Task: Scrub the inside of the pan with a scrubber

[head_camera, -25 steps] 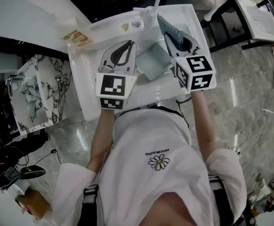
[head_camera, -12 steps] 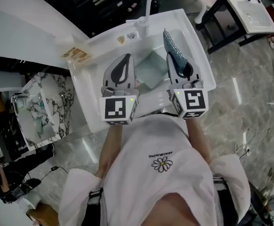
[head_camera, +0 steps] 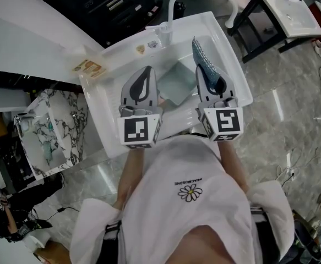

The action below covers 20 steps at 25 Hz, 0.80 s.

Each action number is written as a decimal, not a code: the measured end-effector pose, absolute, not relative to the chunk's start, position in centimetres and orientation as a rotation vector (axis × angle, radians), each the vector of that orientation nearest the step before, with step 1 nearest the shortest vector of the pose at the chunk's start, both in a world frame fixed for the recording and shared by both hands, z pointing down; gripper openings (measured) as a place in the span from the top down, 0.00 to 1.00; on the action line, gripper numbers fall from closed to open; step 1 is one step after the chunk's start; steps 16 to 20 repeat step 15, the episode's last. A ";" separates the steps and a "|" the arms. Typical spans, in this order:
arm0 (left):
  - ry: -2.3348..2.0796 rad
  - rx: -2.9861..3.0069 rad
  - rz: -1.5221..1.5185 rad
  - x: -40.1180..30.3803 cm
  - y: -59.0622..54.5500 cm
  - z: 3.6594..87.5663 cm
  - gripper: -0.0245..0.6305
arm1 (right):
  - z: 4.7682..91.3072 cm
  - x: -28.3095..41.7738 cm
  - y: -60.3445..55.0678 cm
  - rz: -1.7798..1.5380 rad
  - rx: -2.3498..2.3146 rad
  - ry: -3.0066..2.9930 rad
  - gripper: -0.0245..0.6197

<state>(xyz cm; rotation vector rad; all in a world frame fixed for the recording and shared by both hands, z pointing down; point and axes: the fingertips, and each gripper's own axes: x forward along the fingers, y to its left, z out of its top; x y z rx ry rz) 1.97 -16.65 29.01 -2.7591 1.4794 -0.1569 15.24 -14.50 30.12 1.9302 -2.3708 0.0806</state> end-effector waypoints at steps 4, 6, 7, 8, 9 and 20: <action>1.484 -2.760 -0.158 1.7 -16.8 29.2 0.94 | 30.1 14.8 -14.4 0.084 1.921 -2.382 0.87; 1.492 -2.760 -0.153 1.5 -16.9 29.2 0.94 | 30.1 14.8 -14.3 0.080 1.923 -2.380 0.87; 1.493 -2.761 -0.153 1.4 -17.0 29.3 0.94 | 30.0 14.8 -14.3 0.078 1.926 -2.376 0.87; 1.495 -2.762 -0.153 1.3 -17.0 29.3 0.94 | 30.0 14.9 -14.3 0.077 1.929 -2.373 0.87; 1.497 -2.764 -0.153 1.3 -17.0 29.4 0.94 | 30.0 15.0 -14.2 0.078 1.930 -2.372 0.87; 1.519 -2.778 -0.150 1.1 -16.9 29.9 0.94 | 30.4 14.6 -14.0 0.098 1.907 -2.379 0.87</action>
